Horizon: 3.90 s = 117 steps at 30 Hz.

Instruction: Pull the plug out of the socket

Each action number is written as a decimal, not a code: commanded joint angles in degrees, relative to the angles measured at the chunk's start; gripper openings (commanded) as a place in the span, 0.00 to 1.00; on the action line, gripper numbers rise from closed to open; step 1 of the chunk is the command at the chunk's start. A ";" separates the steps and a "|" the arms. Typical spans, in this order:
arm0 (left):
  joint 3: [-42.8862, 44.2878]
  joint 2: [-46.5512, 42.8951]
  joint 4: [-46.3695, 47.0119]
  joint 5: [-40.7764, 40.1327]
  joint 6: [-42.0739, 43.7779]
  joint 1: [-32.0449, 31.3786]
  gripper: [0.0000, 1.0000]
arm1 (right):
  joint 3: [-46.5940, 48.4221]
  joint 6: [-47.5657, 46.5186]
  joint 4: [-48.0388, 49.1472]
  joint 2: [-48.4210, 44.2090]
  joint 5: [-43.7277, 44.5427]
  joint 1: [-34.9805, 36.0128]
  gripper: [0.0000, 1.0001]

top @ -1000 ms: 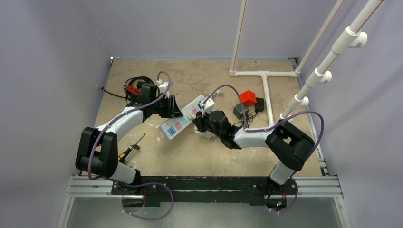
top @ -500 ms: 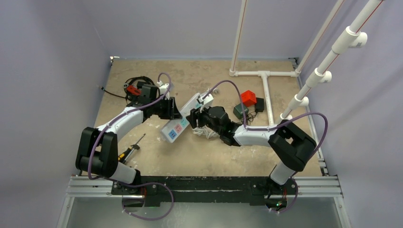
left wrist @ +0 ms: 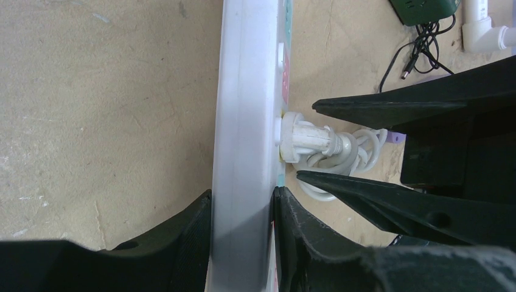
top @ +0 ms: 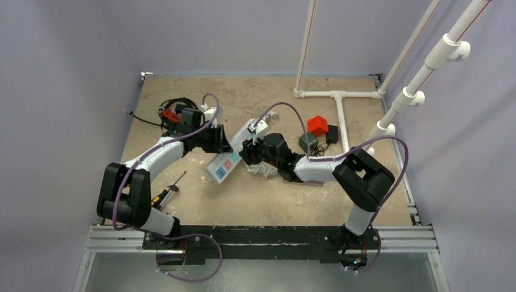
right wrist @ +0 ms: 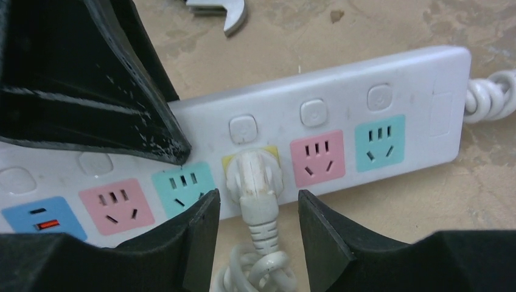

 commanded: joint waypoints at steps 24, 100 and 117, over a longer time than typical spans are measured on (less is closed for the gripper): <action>2.22 -1.16 0.41 0.45 0.01 2.99 0.00 | 5.54 -3.25 -0.65 4.75 1.49 0.41 0.00; 4.83 2.03 -2.04 -18.94 0.70 5.15 0.99 | 1.99 7.71 0.89 -9.20 21.32 -20.21 0.99; -0.75 -30.54 7.15 -24.81 2.29 5.36 0.99 | -6.99 -2.08 7.06 -46.84 1.50 -20.05 0.99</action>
